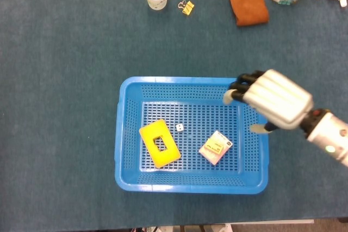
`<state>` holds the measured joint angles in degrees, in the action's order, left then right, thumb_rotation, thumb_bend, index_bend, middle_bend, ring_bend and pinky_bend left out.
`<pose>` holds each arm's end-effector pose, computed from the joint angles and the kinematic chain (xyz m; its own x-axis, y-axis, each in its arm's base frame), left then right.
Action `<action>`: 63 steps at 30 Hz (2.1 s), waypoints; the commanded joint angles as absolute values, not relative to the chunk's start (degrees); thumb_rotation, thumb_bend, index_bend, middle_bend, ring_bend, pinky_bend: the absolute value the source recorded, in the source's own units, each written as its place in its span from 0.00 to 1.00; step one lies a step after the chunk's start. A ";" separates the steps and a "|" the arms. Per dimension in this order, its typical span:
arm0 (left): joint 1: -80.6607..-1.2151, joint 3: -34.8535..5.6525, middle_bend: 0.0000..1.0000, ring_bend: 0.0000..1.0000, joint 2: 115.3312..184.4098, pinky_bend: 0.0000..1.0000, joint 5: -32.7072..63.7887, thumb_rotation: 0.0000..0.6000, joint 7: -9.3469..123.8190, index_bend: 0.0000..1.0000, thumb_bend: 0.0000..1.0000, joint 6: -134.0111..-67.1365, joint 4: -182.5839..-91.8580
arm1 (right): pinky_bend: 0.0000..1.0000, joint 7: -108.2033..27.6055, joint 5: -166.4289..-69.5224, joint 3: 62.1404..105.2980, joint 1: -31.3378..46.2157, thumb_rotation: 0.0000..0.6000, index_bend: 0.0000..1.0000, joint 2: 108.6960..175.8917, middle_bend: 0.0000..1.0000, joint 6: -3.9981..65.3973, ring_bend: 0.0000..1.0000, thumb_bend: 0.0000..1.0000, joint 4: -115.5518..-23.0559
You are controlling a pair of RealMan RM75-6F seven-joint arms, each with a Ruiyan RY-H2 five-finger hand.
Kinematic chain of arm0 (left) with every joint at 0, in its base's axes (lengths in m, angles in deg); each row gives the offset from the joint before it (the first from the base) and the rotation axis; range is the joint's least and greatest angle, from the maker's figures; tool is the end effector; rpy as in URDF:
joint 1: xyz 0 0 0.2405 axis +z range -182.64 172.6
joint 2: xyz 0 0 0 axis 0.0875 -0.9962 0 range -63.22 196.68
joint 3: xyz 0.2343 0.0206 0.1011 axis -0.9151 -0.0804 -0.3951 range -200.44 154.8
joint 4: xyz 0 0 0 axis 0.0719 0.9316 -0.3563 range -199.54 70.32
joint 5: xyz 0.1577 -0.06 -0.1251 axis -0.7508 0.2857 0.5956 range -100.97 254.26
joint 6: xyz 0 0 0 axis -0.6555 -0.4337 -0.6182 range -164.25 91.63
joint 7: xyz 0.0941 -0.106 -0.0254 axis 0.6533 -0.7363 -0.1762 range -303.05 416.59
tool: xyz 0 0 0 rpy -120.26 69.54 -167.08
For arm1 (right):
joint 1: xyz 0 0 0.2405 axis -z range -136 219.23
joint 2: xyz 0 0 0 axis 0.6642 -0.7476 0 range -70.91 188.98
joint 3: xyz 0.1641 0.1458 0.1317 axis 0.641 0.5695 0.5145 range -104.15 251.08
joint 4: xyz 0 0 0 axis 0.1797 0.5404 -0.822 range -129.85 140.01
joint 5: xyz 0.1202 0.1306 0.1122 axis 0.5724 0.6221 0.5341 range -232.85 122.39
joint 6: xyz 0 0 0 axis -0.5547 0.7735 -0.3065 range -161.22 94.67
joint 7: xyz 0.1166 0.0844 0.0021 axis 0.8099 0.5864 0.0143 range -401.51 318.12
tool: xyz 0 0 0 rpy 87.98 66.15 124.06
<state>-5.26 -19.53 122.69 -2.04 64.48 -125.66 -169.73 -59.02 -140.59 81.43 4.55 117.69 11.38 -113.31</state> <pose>-0.3021 0.1544 0.1998 0.4439 -0.0213 0.8958 0.8828 0.1817 -0.4331 -0.1034 -0.2517 0.0763 0.6174 -0.2810 0.7347 -0.6513 -0.7064 0.2771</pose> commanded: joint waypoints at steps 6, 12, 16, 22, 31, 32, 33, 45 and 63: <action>-4.85 -19.38 0.32 0.23 122.89 0.24 -1.66 1.00 63.32 0.32 0.23 -125.72 -168.88 | 0.45 -71.93 -129.40 79.53 -2.23 1.00 0.36 126.67 0.36 5.36 0.25 0.00 -111.70; -4.99 -19.12 0.32 0.23 122.94 0.24 -1.50 1.00 62.51 0.32 0.23 -125.29 -168.37 | 0.45 -77.94 -124.23 76.91 -4.80 1.00 0.36 131.45 0.35 5.42 0.23 0.00 -110.29; -5.10 -18.81 0.32 0.23 122.69 0.24 -1.29 1.00 62.02 0.32 0.23 -125.10 -168.05 | 0.45 -82.68 -121.33 74.69 -6.71 1.00 0.36 134.44 0.35 5.92 0.23 0.00 -108.76; -4.93 -18.64 0.32 0.23 122.38 0.24 -1.05 1.00 61.01 0.32 0.23 -125.01 -167.50 | 0.45 -88.18 -117.89 72.04 -8.52 1.00 0.36 137.72 0.35 8.51 0.23 0.00 -107.21; -4.70 -18.53 0.32 0.23 122.17 0.24 -1.04 1.00 60.08 0.32 0.23 -125.02 -166.94 | 0.45 -91.86 -115.61 69.57 -10.38 1.00 0.36 141.76 0.35 11.19 0.23 0.00 -104.61; -4.67 -18.52 0.32 0.23 122.14 0.24 -1.04 1.00 60.03 0.32 0.23 -125.04 -166.92 | 0.45 -91.97 -115.48 69.49 -10.49 1.00 0.36 142.12 0.35 11.45 0.23 0.00 -104.34; -4.66 -18.52 0.32 0.23 122.09 0.24 -1.03 1.00 59.99 0.32 0.23 -125.00 -166.93 | 0.45 -91.99 -115.27 69.44 -10.61 1.00 0.36 142.47 0.35 11.67 0.23 0.00 -104.09; -3.75 -18.84 0.32 0.23 121.89 0.24 -1.60 1.00 58.22 0.32 0.23 -125.75 -165.79 | 0.45 -94.77 -111.70 68.07 -12.99 1.00 0.36 146.33 0.35 13.46 0.23 0.00 -102.21; -3.20 -18.46 0.32 0.23 122.28 0.24 -0.87 1.00 58.43 0.32 0.23 -126.14 -165.57 | 0.45 -95.75 -107.33 66.77 -16.17 1.00 0.49 147.76 0.38 15.17 0.23 0.10 -101.37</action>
